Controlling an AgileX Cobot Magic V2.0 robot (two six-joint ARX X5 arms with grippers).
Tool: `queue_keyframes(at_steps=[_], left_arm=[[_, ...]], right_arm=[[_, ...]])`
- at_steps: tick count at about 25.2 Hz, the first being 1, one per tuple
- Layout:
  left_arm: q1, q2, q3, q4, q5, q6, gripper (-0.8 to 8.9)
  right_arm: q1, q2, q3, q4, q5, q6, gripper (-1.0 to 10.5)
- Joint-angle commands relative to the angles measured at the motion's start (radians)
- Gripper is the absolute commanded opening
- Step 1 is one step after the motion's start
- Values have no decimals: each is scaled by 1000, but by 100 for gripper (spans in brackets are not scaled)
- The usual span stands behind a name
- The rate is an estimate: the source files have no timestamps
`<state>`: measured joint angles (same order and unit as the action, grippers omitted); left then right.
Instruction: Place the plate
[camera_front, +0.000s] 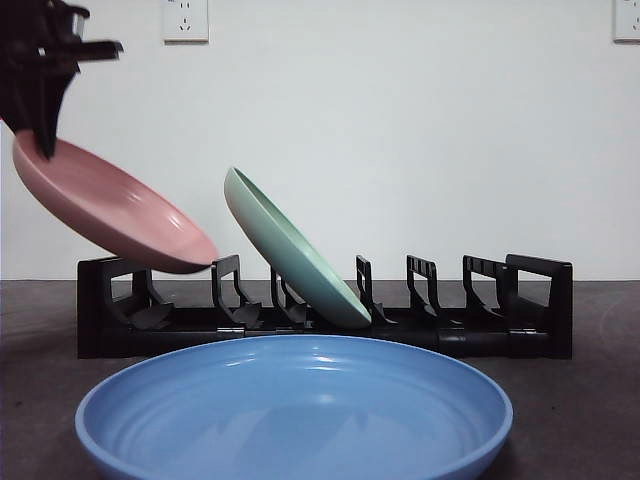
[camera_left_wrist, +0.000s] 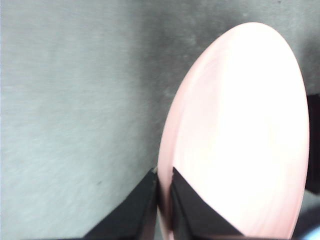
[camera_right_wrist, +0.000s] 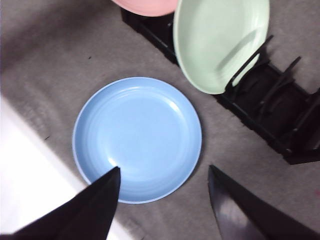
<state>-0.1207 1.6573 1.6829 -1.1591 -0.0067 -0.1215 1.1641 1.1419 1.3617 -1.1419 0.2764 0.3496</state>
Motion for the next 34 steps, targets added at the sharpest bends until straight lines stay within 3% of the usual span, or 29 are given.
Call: queue_keyframes(at_steps=[1,5,7,18,34], left_arm=[[3,8,89,-61,-6,37,19],[3,-74,105,-129,-5,39,18],[3,-116,99,-159,-5,39,18],[3,-456,-118,-168,-1,10,17],[-12,-904,-651,-65,194,-216,16]], right_arm=[[11,11,21,2,55,14,278],[-2,11,21,3,202,-27,278],[-14,11,21,3,229,-41,278],[-81,11,21,5,230,-70,278],[-90,11,21,5,230,-70,278]])
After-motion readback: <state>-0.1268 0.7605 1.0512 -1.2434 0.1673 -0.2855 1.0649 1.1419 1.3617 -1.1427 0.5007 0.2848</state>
